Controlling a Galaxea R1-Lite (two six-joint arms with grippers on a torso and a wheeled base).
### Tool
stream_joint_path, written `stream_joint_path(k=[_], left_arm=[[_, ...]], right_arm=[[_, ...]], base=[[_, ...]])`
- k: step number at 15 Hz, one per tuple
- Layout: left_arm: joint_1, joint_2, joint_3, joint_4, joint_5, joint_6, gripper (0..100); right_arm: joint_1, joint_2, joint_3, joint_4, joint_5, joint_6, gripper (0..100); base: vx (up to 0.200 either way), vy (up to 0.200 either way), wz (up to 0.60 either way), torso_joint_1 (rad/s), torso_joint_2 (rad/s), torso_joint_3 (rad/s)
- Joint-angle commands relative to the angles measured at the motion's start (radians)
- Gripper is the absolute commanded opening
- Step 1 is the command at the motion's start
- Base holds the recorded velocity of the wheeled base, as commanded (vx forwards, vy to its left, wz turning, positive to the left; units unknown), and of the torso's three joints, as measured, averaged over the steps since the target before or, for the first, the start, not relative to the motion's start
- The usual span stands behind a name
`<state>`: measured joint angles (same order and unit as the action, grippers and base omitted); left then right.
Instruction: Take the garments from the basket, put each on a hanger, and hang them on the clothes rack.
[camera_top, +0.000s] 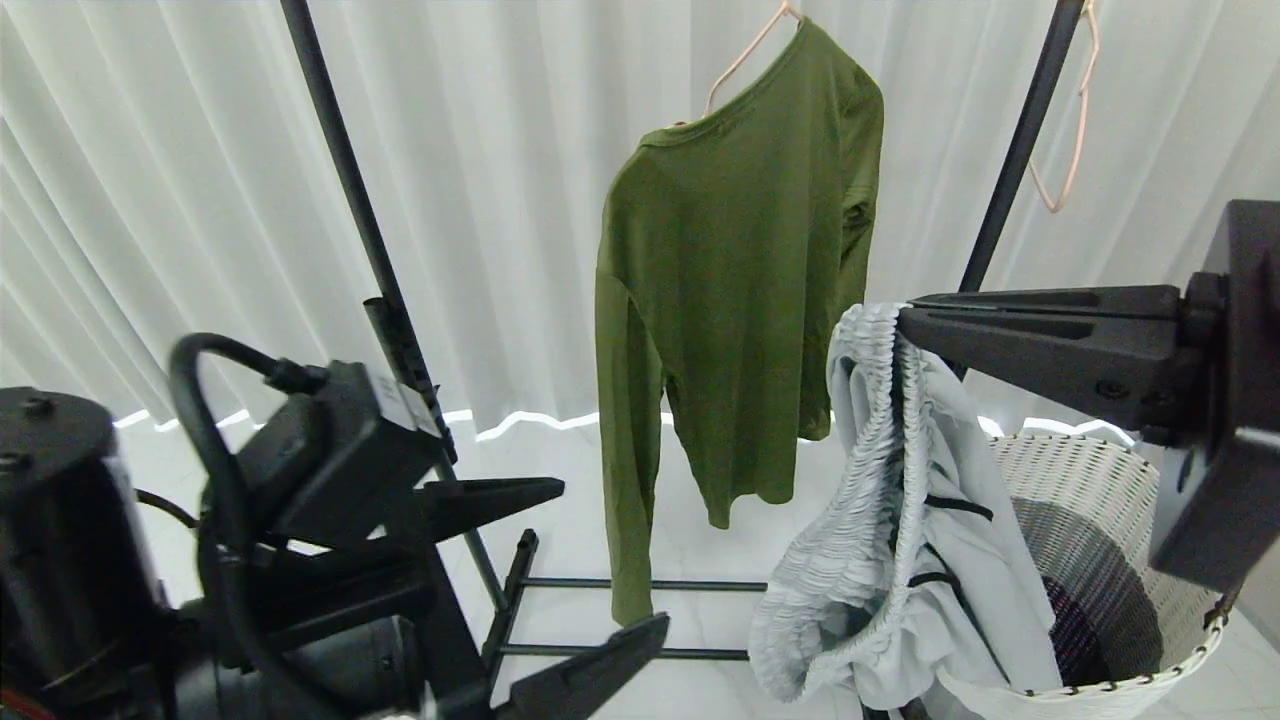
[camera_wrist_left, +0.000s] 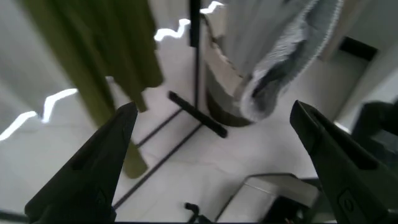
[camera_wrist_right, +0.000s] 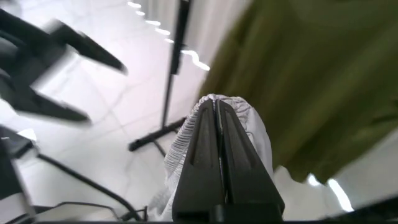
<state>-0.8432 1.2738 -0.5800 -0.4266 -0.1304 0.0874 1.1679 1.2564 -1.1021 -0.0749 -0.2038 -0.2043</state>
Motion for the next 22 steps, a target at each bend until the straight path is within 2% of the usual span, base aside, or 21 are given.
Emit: stream_joint_path(k=[1, 5, 7, 9, 10, 12, 14, 18, 19, 21, 22], left_arm=[[-0.07, 0.117, -0.021, 0.0, 0.0, 0.0, 100], [-0.096, 0.225, -0.021, -0.104, 0.0, -0.002, 100], [-0.093, 0.346, -0.017, -0.205, 0.002, -0.015, 100], [-0.089, 0.44, -0.011, -0.311, 0.035, -0.106, 100], [-0.089, 0.475, -0.008, -0.362, 0.091, -0.14, 100], [-0.089, 0.496, 0.075, -0.379, 0.176, -0.153, 100], [-0.089, 0.478, 0.164, -0.434, 0.175, -0.153, 100], [-0.06, 0.472, 0.215, -0.509, 0.18, -0.143, 100], [-0.06, 0.466, 0.218, -0.511, 0.183, -0.141, 0], [-0.06, 0.44, 0.233, -0.521, 0.215, -0.081, 0], [-0.06, 0.423, 0.25, -0.544, 0.233, -0.04, 0]], right_arm=[[0.027, 0.003, -0.01, 0.0, 0.001, 0.003, 0], [0.076, 0.0, -0.025, 0.0, 0.0, 0.008, 0], [0.079, 0.001, -0.03, 0.001, 0.0, 0.008, 0], [0.085, -0.002, -0.033, 0.001, 0.0, 0.008, 0], [0.098, -0.006, -0.035, 0.001, 0.0, 0.008, 0], [0.102, -0.018, -0.031, 0.003, -0.002, 0.008, 0], [0.101, -0.025, -0.033, 0.003, -0.002, 0.008, 0], [0.101, -0.017, -0.028, 0.003, 0.0, 0.008, 0], [0.101, -0.017, -0.024, 0.003, -0.002, 0.008, 0], [0.093, -0.017, -0.019, 0.004, -0.002, 0.02, 0], [0.081, -0.017, -0.007, 0.004, -0.002, 0.052, 0]], base=[[0.0, 0.0, 0.0, 0.0, 0.0, 0.0], [0.0, 0.0, 0.0, 0.0, 0.0, 0.0], [0.0, 0.0, 0.0, 0.0, 0.0, 0.0], [0.0, 0.0, 0.0, 0.0, 0.0, 0.0], [0.0, 0.0, 0.0, 0.0, 0.0, 0.0], [0.0, 0.0, 0.0, 0.0, 0.0, 0.0], [0.0, 0.0, 0.0, 0.0, 0.0, 0.0], [0.0, 0.0, 0.0, 0.0, 0.0, 0.0], [0.0, 0.0, 0.0, 0.0, 0.0, 0.0], [0.0, 0.0, 0.0, 0.0, 0.0, 0.0], [0.0, 0.0, 0.0, 0.0, 0.0, 0.0]])
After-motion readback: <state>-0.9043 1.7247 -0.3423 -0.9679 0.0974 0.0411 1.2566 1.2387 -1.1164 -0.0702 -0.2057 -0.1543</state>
